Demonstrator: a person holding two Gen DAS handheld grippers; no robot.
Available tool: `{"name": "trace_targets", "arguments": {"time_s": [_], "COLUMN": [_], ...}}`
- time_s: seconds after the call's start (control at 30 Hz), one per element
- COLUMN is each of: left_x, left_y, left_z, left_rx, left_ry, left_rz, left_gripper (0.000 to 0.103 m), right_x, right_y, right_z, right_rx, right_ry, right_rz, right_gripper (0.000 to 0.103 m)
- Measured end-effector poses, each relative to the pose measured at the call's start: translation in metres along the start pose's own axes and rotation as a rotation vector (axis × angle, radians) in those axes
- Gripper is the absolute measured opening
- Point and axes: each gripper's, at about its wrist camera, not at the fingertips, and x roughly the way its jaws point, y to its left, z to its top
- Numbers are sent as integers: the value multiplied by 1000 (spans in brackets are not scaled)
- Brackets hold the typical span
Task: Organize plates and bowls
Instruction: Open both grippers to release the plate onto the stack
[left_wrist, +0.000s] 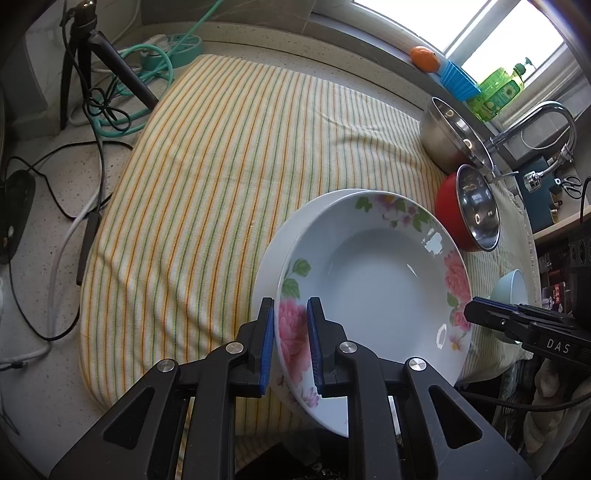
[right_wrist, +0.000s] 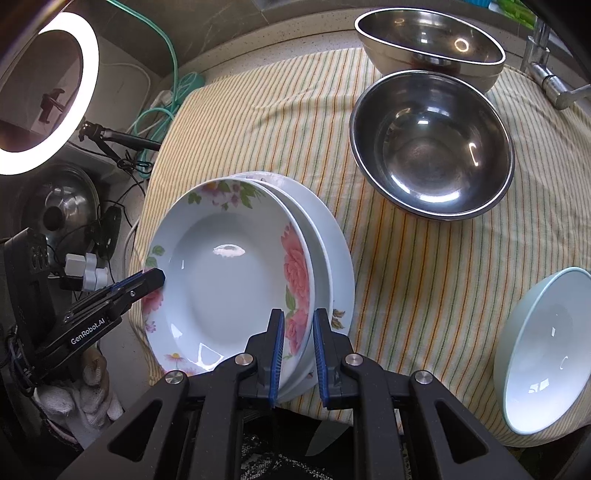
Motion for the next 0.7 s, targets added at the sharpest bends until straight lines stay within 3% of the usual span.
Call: {"name": "trace_targets", "arguments": {"time_s": [0.43, 0.7], "left_x": [-4, -21], "left_y": [-7, -10], "left_z": [1, 5], "left_rx": [30, 41], "left_ry": [-9, -63], "left_rz": [17, 33], "left_gripper": [15, 15], "right_x": [-5, -9], "right_y": [-1, -2], "right_z": [1, -2], "right_rx": [-14, -17], "right_ry": [-21, -46], "right_rz": [-15, -30], "right_gripper": [16, 16]}}
